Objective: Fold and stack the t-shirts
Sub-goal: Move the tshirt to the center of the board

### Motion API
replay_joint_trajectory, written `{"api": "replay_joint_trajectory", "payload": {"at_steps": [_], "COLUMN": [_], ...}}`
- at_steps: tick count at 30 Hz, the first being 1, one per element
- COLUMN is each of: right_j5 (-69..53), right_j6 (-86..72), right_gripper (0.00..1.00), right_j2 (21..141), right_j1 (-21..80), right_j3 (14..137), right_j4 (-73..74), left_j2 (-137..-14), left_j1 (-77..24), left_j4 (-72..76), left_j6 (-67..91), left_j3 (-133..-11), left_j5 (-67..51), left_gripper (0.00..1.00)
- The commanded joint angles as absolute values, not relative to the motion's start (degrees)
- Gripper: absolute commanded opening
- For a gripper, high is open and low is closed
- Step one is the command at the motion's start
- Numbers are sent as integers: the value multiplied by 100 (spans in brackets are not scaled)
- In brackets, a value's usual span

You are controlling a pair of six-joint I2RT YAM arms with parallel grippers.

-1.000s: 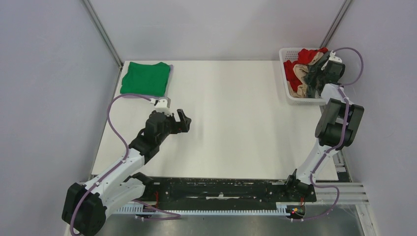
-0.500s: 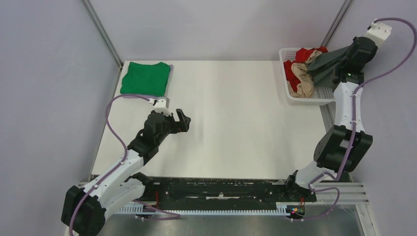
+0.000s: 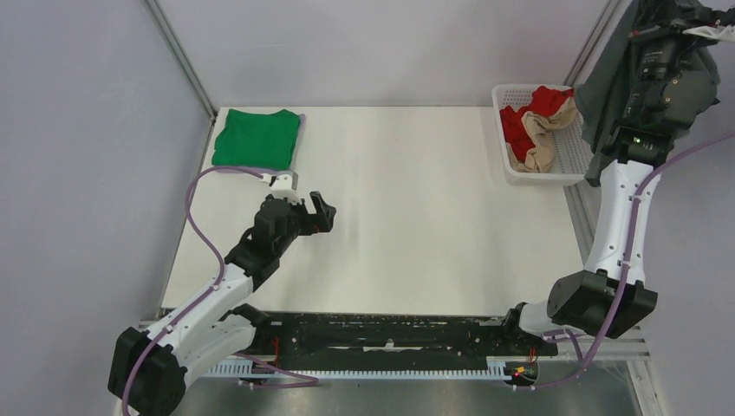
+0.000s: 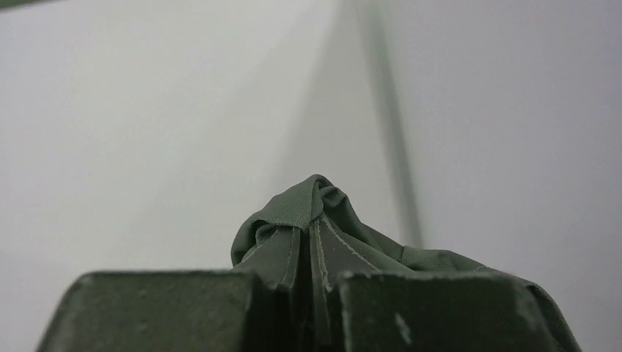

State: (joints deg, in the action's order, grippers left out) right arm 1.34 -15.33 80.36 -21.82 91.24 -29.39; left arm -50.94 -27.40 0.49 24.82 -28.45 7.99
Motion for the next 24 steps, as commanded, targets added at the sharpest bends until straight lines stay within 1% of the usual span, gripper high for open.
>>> {"api": "replay_joint_trajectory", "payload": {"at_steps": [1,4,8,11,13,16,17,18,20,22,24], "right_j5": [-2536,-2768,-2826,-3112,-3337,-3454,-3397,-3336,-3074,-2399,-1153], "right_j6": [-3317,-3230,-2833,-3118,-3334,-3517,-3346,-3122,-2407,-1979,-1671], "right_gripper": [0,0,0,0,0,0,0,1,7,9,17], "right_j2": [8123,7936,7918,7996,7920,7530,7305,7108,6670,6280,5951], "right_j1": [-1683,-652,740,1276,1453,1499,1483,1485,1485,1485,1488], "right_j3": [9907,9660,9649,9507,9077,7919,7528,7085,6240,5267,4198], "right_j4": [-3358,-3303,-2780,-2889,-3220,-3737,-3725,-3596,-3090,-2543,-1997], "left_j2": [-4911,-4652,-4196,-3850,-3622,-3341,-3275,-3230,-3103,-2913,-2637], "left_j1": [-2751,-2751,-2751,-2751,-2751,-2751,-2751,-2751,-2751,-2751,-2751], "left_j4": [148,31,-363,-940,-1289,-1742,-1895,-2088,-2628,-3204,-3591], "left_j6": [2738,2817,3100,3432,3745,4198,4325,4536,5007,5406,5658], "left_j3": [-2989,-2985,-3006,-3104,-3121,-3113,-3110,-3110,-3116,-2989,-2722], "left_j5": [935,1027,1413,1911,2241,2470,2453,2470,2467,2420,2336], "left_gripper": [100,100,100,100,100,100,100,100,100,100,100]}}
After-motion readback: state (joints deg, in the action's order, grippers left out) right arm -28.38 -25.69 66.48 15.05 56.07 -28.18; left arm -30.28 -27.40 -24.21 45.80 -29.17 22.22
